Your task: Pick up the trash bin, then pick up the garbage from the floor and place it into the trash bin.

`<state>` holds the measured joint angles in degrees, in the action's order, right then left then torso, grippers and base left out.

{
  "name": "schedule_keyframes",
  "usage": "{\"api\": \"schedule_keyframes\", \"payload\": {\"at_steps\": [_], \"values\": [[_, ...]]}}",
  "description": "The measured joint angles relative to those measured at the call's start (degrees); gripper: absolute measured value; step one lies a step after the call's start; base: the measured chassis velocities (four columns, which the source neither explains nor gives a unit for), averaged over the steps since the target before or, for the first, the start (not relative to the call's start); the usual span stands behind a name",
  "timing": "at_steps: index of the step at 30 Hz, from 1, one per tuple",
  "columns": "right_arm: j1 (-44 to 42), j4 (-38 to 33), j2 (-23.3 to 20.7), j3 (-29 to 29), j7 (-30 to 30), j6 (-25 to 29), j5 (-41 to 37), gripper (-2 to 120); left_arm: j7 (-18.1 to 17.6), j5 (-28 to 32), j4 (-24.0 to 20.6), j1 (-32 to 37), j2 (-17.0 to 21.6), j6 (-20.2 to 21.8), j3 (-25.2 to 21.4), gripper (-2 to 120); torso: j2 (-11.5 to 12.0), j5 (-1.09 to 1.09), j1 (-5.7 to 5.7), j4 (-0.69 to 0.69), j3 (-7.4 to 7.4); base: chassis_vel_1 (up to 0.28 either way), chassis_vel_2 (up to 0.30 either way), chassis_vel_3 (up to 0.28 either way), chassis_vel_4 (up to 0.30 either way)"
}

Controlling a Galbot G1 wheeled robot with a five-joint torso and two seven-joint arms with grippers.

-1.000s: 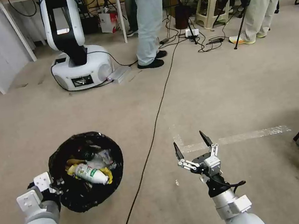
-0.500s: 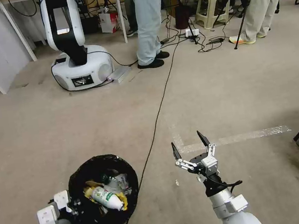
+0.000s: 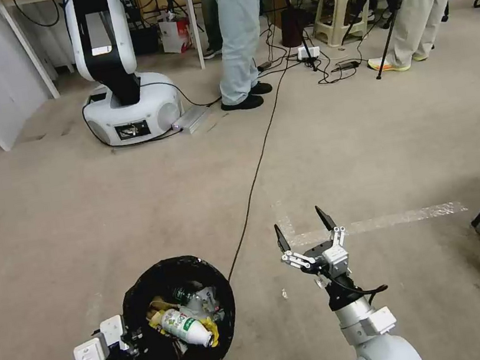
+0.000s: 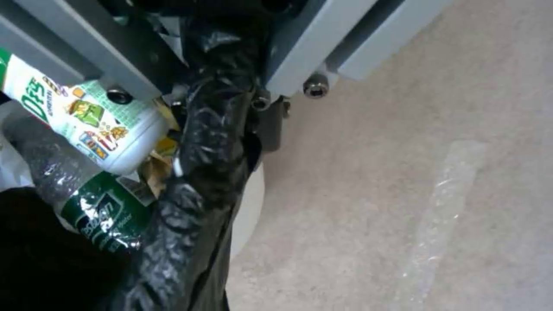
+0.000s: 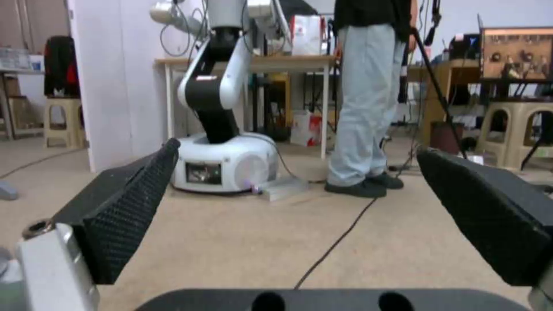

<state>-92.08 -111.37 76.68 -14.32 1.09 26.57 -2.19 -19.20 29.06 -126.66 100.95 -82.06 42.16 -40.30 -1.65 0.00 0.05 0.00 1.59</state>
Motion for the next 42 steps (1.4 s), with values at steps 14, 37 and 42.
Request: {"api": "schedule_keyframes", "payload": {"at_steps": [14,37,42], "values": [[-1.0,0.8,1.0,-1.6,-1.2,1.2,0.4,99,-0.8,3.1,5.4,-7.0,1.9,-0.1,-1.4,32,0.0,0.00,0.00,0.01,0.00,0.000,0.000,0.000,0.000],[-2.7,0.5,1.3,-1.3,-2.6,1.4,2.1,99,-0.8,4.6,10.1,-12.1,2.4,-0.1,-3.3,99,0.0,-0.01,0.00,0.00,0.00,0.000,0.000,0.000,0.000],[-3.0,0.8,1.7,-0.8,-1.0,1.4,3.7,99,-0.8,4.1,6.6,-10.7,2.2,0.0,-3.4,100,0.0,-0.01,0.00,0.00,0.01,0.000,0.000,0.000,0.000]]}}
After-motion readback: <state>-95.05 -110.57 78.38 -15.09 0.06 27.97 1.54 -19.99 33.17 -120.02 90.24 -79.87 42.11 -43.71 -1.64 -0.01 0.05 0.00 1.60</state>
